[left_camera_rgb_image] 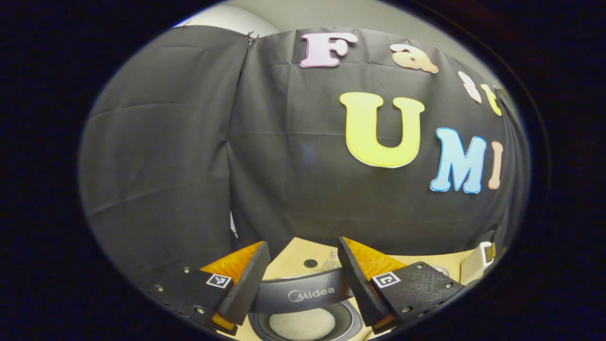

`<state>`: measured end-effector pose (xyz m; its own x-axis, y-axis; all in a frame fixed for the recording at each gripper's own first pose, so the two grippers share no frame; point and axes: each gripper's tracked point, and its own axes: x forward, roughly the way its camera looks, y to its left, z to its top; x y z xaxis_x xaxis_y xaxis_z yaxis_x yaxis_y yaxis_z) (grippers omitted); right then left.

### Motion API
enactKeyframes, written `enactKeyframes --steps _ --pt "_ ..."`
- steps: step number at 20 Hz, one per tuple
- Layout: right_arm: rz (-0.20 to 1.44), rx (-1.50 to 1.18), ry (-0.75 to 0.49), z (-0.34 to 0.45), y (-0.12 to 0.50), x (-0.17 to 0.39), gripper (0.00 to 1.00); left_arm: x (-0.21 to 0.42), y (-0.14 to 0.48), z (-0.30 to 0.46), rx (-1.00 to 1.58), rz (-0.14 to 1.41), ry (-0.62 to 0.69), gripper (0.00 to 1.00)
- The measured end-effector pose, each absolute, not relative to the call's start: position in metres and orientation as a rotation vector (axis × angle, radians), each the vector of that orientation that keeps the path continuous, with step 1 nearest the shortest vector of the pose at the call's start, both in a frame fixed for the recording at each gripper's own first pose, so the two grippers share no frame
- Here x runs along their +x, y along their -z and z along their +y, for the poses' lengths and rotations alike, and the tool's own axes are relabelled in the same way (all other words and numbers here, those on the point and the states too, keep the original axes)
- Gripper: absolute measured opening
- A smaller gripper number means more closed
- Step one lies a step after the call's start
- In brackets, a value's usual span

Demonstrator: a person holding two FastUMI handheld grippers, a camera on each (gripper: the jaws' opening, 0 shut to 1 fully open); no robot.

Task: Close the left gripper, press the button to open the rice cooker; take a wooden spoon from the chopstick holder with the right hand, scoop a spoonful of rice and pour it into the rice cooker, then put the wooden spoon back into the chopstick holder.

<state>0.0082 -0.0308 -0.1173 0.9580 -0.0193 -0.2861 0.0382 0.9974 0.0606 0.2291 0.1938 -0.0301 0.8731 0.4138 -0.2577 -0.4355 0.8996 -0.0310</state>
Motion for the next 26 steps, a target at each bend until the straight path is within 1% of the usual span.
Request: enactKeyframes --steps 4,6,7,8,9,10,11,12,14,22,23,25,26 --pt "0.238 0.039 0.015 -0.050 0.116 0.026 0.98 0.195 0.066 0.162 -0.127 0.324 -0.448 0.92" --pt "0.242 0.063 0.005 -0.055 0.119 0.031 0.98 0.180 0.090 0.146 -0.165 0.364 -0.450 0.90" --pt "0.246 0.072 -0.003 -0.056 0.121 0.033 0.98 0.172 0.102 0.140 -0.188 0.385 -0.451 0.92" --pt "0.246 0.072 -0.006 -0.058 0.122 0.034 0.98 0.167 0.115 0.133 -0.203 0.406 -0.452 0.90" --pt "0.247 0.068 -0.008 -0.061 0.124 0.035 0.98 0.160 0.130 0.127 -0.207 0.425 -0.453 0.92" --pt "0.248 0.062 -0.008 -0.062 0.126 0.035 0.98 0.156 0.138 0.122 -0.197 0.438 -0.451 0.93" --pt "0.253 0.059 -0.010 -0.062 0.128 0.035 0.98 0.153 0.148 0.118 -0.178 0.452 -0.450 0.91" --pt "0.256 0.059 -0.017 -0.060 0.130 0.035 0.98 0.150 0.155 0.116 -0.155 0.464 -0.450 0.93" --pt "0.263 0.059 -0.028 -0.057 0.133 0.034 0.98 0.148 0.166 0.111 -0.119 0.475 -0.452 0.93" --pt "0.307 0.057 -0.045 -0.050 0.148 0.026 0.98 0.132 0.238 0.090 -0.089 0.589 -0.441 0.93" --pt "0.322 0.045 -0.046 -0.049 0.154 0.024 0.98 0.139 0.234 0.094 -0.073 0.537 -0.452 0.93" --pt "0.341 0.023 -0.064 -0.043 0.160 0.019 0.98 0.134 0.234 0.091 -0.087 0.536 -0.465 0.92" --pt "0.348 0.015 -0.076 -0.040 0.162 0.016 0.98 0.135 0.235 0.092 -0.093 0.521 -0.468 0.95"
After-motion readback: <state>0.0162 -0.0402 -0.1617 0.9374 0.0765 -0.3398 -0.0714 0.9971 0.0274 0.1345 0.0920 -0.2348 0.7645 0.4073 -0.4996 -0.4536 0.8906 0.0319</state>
